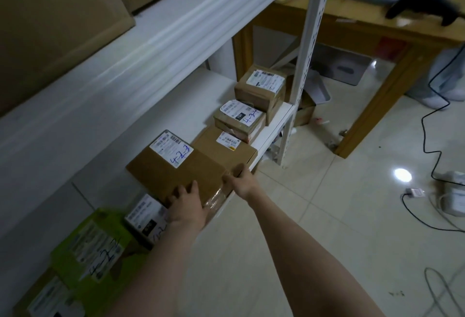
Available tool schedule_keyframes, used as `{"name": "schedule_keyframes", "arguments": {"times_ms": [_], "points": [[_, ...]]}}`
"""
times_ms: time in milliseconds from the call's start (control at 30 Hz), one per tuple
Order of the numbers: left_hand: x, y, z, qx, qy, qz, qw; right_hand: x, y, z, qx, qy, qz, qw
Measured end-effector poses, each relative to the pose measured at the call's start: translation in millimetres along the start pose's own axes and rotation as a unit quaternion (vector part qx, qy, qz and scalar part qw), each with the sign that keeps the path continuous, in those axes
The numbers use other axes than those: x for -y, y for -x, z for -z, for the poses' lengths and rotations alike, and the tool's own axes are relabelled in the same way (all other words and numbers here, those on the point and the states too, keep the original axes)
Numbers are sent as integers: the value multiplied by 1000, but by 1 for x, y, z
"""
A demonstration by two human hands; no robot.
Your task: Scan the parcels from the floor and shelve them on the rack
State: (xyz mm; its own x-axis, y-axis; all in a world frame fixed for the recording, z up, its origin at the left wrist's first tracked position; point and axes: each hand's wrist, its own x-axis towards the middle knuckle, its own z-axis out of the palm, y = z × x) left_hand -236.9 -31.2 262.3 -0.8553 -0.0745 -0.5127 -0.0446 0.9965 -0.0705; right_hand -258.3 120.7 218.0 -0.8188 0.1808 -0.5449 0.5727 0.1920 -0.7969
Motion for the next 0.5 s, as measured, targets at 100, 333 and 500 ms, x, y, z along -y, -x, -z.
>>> {"name": "schedule_keyframes", "arguments": {"times_ms": [100,333,500], "points": [[3,-3,-2,-5,-17,2,1000,5,-5,-4,25,-5,-5,1000],[4,-3,6,1,-11,10,1000,9,-12,-18,26,-20,-10,999],[5,14,13,-47,1,-11,999,21,39,8,14,-18,35,999]]}}
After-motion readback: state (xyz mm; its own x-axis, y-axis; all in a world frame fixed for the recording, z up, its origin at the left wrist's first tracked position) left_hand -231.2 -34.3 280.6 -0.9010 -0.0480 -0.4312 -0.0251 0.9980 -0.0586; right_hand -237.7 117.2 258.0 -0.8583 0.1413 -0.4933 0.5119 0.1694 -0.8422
